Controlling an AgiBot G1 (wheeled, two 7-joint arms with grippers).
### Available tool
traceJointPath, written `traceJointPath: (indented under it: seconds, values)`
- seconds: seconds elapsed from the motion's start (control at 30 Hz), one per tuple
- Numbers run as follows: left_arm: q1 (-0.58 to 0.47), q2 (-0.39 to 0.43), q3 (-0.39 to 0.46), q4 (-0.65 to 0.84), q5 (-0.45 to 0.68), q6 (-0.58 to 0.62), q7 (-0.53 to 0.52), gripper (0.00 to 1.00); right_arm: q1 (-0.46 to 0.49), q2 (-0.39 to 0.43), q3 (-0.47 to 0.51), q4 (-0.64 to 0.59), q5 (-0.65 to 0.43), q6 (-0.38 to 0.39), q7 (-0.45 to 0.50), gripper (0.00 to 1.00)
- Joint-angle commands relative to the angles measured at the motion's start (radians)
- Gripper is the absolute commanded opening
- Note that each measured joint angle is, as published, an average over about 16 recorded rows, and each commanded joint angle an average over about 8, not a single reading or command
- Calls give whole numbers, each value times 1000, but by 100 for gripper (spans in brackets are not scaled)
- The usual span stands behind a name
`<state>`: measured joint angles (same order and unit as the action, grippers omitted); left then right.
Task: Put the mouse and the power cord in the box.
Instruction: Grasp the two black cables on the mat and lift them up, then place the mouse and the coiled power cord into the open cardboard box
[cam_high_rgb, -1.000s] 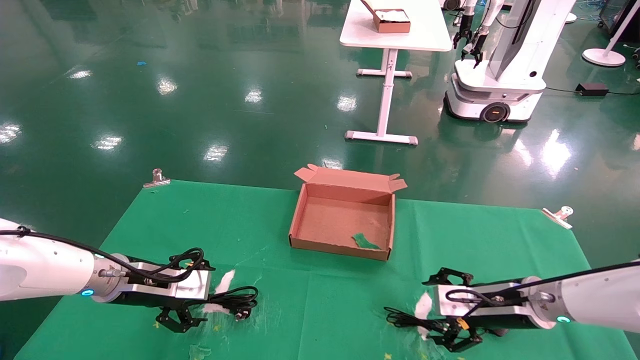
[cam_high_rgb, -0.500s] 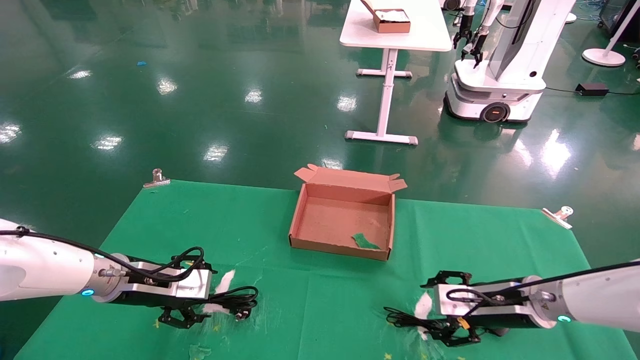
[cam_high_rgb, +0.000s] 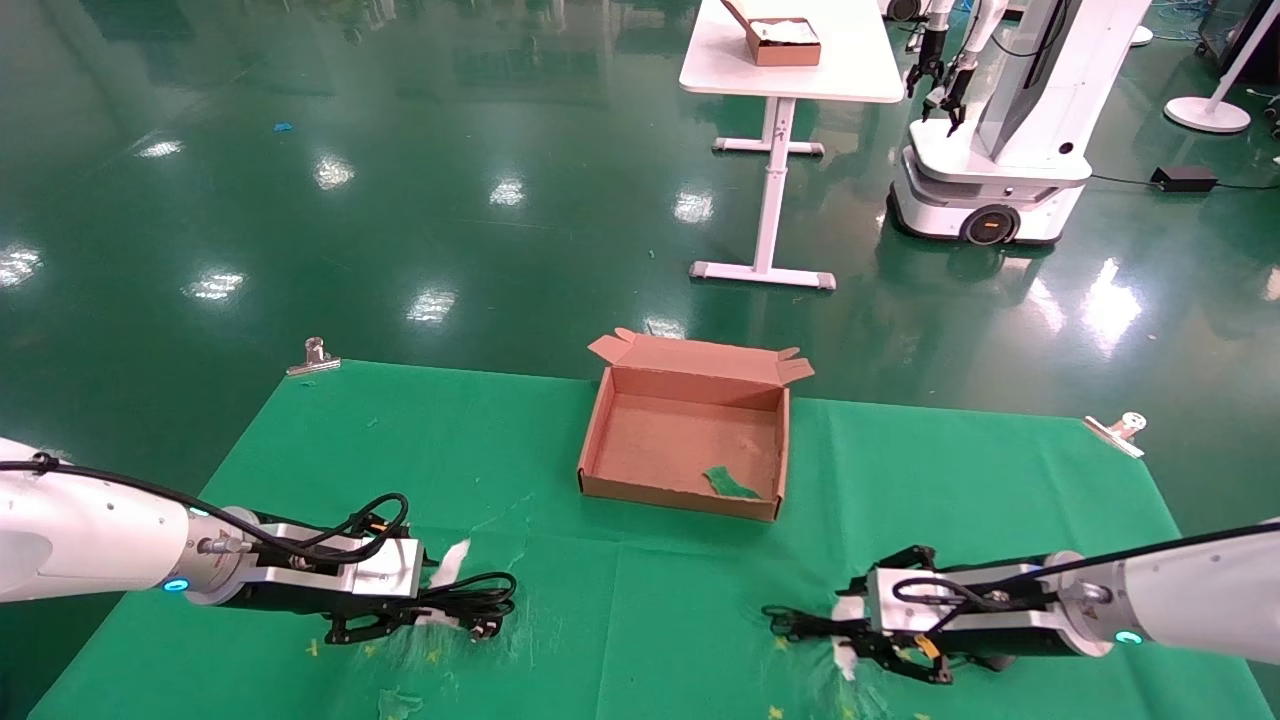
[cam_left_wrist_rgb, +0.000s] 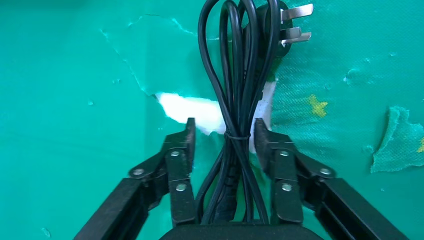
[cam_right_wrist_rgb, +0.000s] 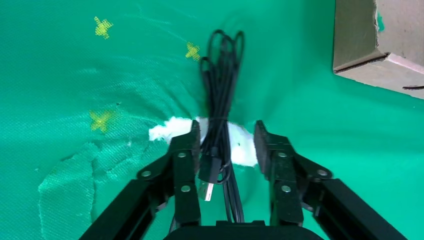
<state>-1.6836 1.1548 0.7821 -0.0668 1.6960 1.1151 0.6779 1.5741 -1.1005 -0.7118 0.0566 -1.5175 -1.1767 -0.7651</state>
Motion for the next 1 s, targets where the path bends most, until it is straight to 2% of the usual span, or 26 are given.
traceJointPath:
  seconds: [0.03, 0.63, 0.77, 1.0]
  values:
    - [0, 0, 0, 0, 0, 0, 0, 0, 0, 0, 0, 1, 0, 0, 0, 0]
    - [-9, -14, -12, 10, -18, 25, -18, 0, 10, 15, 10, 4, 14, -21, 4, 0]
    - [-38, -50, -41, 34, -60, 100, -57, 0, 33, 62, 40, 4, 58, -73, 19, 0]
    - [-110, -131, -124, 107, -179, 255, -173, 0, 122, 190, 91, 14, 130, -169, 82, 0]
